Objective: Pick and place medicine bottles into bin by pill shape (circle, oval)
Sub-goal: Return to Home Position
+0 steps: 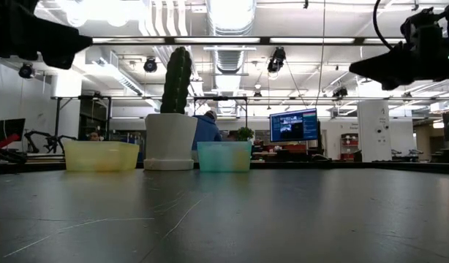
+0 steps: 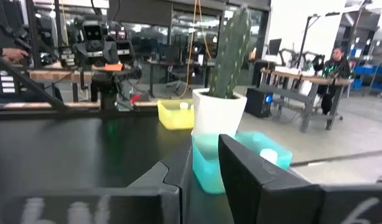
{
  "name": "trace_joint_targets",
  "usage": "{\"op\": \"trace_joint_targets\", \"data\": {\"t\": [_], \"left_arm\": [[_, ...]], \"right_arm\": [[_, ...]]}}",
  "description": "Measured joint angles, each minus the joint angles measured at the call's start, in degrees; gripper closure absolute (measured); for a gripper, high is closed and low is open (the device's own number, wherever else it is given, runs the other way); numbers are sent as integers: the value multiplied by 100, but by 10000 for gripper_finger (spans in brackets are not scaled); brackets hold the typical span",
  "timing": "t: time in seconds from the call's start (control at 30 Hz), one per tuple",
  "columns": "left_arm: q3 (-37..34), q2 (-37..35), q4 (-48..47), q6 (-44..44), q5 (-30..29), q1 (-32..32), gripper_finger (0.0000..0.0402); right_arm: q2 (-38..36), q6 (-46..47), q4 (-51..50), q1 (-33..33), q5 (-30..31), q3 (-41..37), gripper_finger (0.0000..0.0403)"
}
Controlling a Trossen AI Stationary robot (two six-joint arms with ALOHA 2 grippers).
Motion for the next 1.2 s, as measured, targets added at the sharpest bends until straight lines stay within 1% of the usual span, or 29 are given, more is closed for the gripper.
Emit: {"op": "trace_joint_targets", "data": {"t": [0.07, 0.17, 0.27, 0.4, 0.47, 0.53, 0.67, 1.0, 1.2], "left_arm": [[-134, 0, 175, 2, -6, 0, 248], [-402, -4, 369, -4, -2, 0, 273], [-699, 0, 737, 38, 29, 0, 314], [-725, 111, 932, 288, 208, 2, 382], [-729, 97, 899, 311, 242, 0, 395], [-736, 105, 905, 128, 241, 0, 387], [-745, 197, 916, -131, 247, 0, 370], [-746, 348, 911, -138, 247, 0, 368], [-745, 382, 910, -139, 246, 0, 368]], "right_arm": [[9, 133, -178, 0, -2, 0, 338], [6, 246, -240, 0, -9, 0, 347], [10, 241, -263, 0, -5, 0, 353], [77, 277, -261, 0, 20, 0, 355], [81, 68, -265, 0, 22, 0, 354], [88, -154, -272, 0, 19, 0, 354], [138, -183, -280, 0, 17, 0, 355], [183, 409, -286, 0, 20, -2, 355], [191, 398, -290, 0, 20, -2, 355]]}}
